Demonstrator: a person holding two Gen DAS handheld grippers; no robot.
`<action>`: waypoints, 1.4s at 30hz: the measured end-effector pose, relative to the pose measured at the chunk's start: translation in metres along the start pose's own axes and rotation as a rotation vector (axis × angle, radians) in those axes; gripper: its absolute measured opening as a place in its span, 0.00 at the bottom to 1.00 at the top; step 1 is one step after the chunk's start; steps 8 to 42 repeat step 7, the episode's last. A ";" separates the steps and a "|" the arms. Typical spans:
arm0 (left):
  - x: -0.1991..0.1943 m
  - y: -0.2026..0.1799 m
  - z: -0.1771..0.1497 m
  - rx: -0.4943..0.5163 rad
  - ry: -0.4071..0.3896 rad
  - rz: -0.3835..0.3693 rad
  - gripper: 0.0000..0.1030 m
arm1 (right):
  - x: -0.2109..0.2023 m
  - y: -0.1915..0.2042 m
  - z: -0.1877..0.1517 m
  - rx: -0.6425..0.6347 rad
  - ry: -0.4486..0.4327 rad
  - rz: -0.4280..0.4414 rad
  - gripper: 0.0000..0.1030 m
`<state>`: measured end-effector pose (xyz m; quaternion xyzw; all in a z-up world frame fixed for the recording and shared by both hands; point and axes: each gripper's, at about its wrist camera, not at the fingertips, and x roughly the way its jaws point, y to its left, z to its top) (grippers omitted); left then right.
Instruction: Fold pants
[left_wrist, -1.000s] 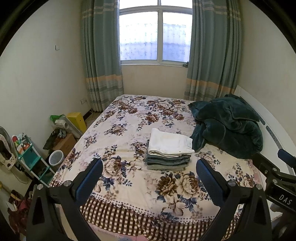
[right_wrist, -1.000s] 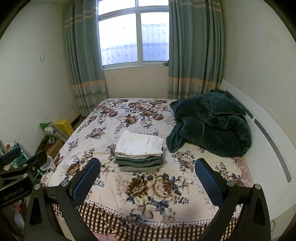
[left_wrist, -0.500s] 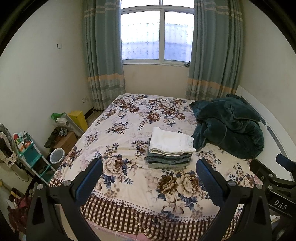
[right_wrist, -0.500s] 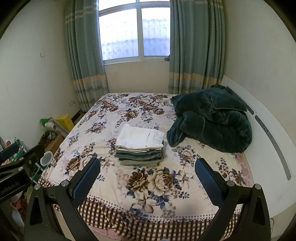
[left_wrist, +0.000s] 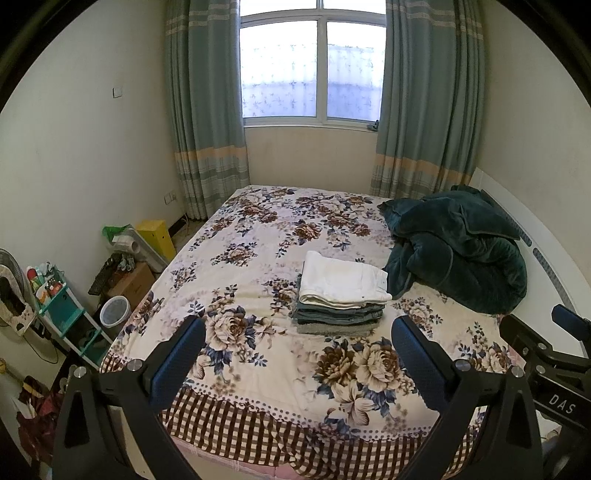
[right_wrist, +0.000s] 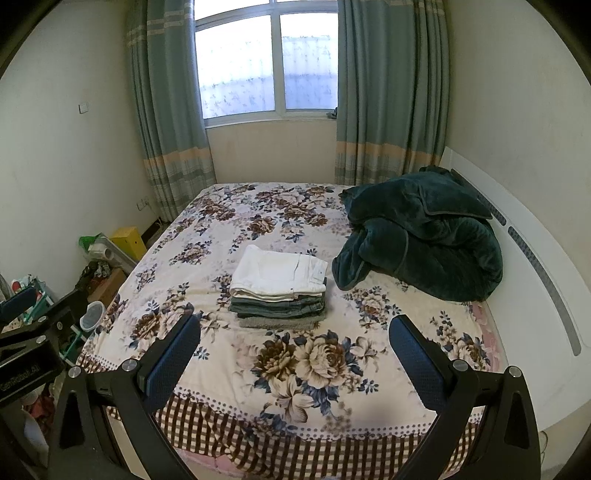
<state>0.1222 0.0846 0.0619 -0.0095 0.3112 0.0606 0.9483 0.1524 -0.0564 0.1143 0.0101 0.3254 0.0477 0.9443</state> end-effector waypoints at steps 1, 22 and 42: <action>0.000 0.000 0.000 -0.002 0.000 0.002 1.00 | 0.000 0.000 0.000 0.001 0.000 0.001 1.00; -0.006 0.006 -0.011 -0.014 -0.010 0.006 1.00 | 0.001 -0.001 -0.001 0.001 -0.001 0.003 1.00; -0.006 0.006 -0.011 -0.014 -0.010 0.006 1.00 | 0.001 -0.001 -0.001 0.001 -0.001 0.003 1.00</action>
